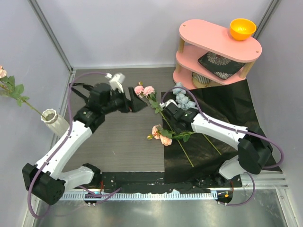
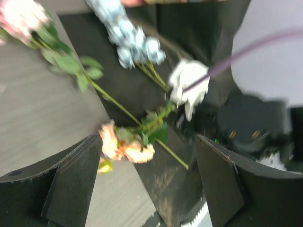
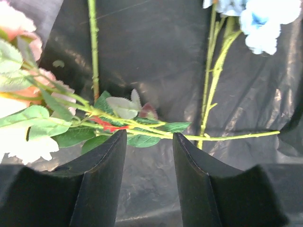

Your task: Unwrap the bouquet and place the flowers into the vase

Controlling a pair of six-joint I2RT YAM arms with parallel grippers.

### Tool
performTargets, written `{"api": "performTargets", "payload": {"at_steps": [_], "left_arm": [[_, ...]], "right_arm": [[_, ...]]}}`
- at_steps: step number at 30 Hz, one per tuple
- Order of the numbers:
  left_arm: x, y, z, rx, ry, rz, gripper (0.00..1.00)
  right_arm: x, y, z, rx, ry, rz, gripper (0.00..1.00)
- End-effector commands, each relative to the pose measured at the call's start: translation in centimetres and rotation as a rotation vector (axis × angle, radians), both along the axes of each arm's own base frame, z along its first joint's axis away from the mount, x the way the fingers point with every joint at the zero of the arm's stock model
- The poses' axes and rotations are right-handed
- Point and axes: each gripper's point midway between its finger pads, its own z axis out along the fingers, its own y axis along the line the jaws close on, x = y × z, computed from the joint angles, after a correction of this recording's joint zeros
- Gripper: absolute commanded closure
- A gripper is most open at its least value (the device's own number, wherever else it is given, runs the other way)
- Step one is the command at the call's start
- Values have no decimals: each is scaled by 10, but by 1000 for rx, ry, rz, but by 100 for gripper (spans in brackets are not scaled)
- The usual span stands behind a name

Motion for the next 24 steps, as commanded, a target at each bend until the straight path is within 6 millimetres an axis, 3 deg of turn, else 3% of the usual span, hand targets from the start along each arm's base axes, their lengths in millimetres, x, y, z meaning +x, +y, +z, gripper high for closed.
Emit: {"api": "performTargets", "payload": {"at_steps": [1,2,5,11,14,17,20,24], "left_arm": [[-25,-37,-5,-62,-41,-97,16],[-29,-38,-21,-45,-10,-92,16],[-41,-44,-55,-36,85,-98,16],[-63,-64,-110,-33,235,-134,16],[-71,-70,-126,-37,274,-135,16],[-74,-66,-133,-43,276,-117,16],[-74,-56,-136,-30,255,-76,16],[-80,-52,-135,-49,241,-78,16]], "right_arm": [[19,7,43,100,-145,-61,50],[19,7,49,125,-162,-63,50],[12,-1,37,96,-144,-38,50],[1,-29,11,-102,-103,-17,52],[-4,-19,9,-120,-92,78,53],[2,-2,29,-152,-217,152,50],[10,14,36,-98,-231,146,47],[11,6,27,-188,-202,170,48]]}}
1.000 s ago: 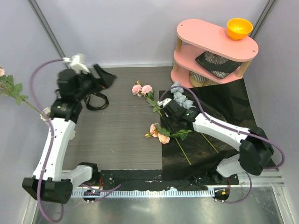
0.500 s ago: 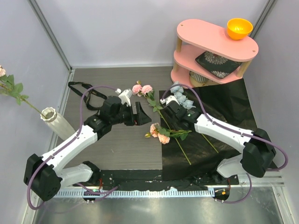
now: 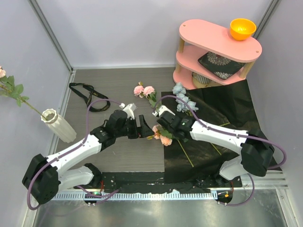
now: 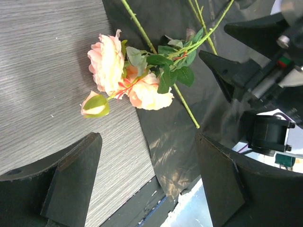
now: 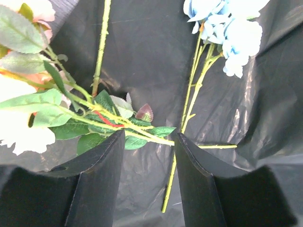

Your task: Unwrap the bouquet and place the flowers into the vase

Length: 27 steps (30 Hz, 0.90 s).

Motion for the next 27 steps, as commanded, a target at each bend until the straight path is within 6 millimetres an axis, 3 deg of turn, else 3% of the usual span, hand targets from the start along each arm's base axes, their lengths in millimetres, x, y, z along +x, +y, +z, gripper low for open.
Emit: {"api": "performTargets", "payload": {"at_steps": [1,4,8,11,21,27], "left_arm": [[4,-1,25,-82,-87,24,16],[-3,5,17,-87,-82,28,16],[-5,6,20,-107,-114,22,16],[-9,6,22,-118,-123,2,15],[-14,7,29,-130,-158,-28,15],[-15,11,34,-122,-183,-27,14]], "right_arm": [[19,-9,13,-110,-72,5,48],[18,-27,6,-242,-28,23,48],[5,-43,-8,-356,64,132,48],[8,-55,-13,-425,46,186,48],[12,-22,-28,-346,72,392,51],[7,-28,-34,-374,116,414,53]]}}
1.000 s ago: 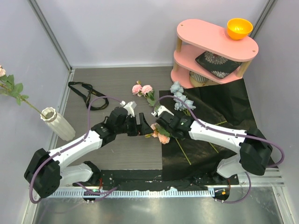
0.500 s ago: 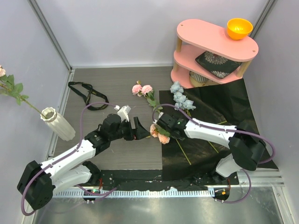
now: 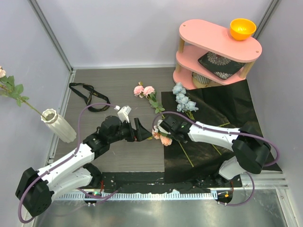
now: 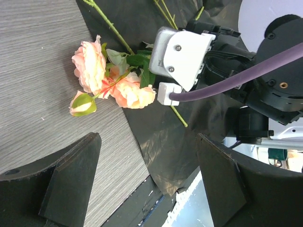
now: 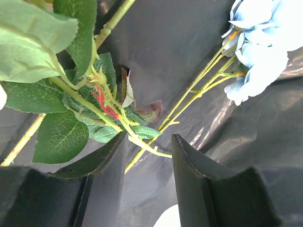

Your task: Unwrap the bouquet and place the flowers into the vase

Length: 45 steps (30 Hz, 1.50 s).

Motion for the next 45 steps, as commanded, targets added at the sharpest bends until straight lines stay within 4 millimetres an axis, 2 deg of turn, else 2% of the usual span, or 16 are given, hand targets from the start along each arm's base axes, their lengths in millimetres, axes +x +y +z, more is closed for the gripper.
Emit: {"api": "performTargets", "payload": {"at_steps": [1,6,12,18,21,24,25,26,29,34,38,40,41,43,44,45], "left_arm": [[2,1,14,-18,-76,-12,14],[2,2,12,-10,-84,-12,13],[0,0,16,-20,-85,-24,13],[-3,10,16,2,-92,2,13],[-3,13,17,9,-100,16,13],[-3,15,18,13,-101,19,12],[-3,14,17,14,-96,20,13],[-3,14,20,10,-98,20,13],[-3,13,26,-3,-101,17,13],[0,13,39,-15,-126,26,12],[2,9,60,-71,-164,27,12],[1,6,69,-110,-183,15,14],[0,1,80,-153,-214,-4,14],[0,-4,91,-194,-231,-22,15],[-3,-9,100,-226,-250,-53,15],[-3,-12,102,-238,-247,-66,15]], "right_arm": [[-1,-3,3,6,11,36,53],[-6,-7,-5,34,43,46,52],[5,-2,-18,93,38,47,53],[13,0,-33,121,55,34,57],[15,1,-35,123,53,39,63],[18,1,-36,116,43,45,78],[20,0,-35,112,33,40,86],[21,-2,-33,102,21,35,89],[30,-6,-14,102,-56,13,95],[44,-12,37,139,-219,-53,99],[52,-19,87,224,-376,-140,99],[55,-14,113,306,-426,-176,99],[57,-2,138,441,-456,-217,99],[52,11,156,585,-430,-254,99],[51,27,176,747,-412,-294,99],[46,34,188,841,-396,-313,99]]}}
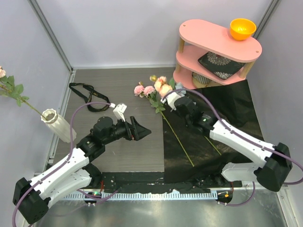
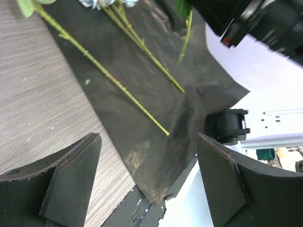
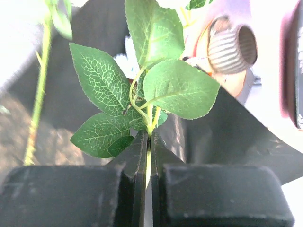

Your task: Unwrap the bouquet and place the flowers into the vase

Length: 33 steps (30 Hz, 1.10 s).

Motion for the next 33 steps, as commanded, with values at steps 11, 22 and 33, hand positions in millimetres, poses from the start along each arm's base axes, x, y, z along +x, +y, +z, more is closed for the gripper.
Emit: {"api": "performTargets", "payload": {"at_steps": [11,22,33], "left_arm": [[-14,-70,99,-234,-188,-327,28],[1,-83,82,-28,-213,-278,48],[10,-68,73,131,-207,-229,42]], "right_arm": [[-71,141,140,1158,249,295,99],[-87,141,141,1204,279,352,99],[-89,133,144,1192,250,347,99]]}}
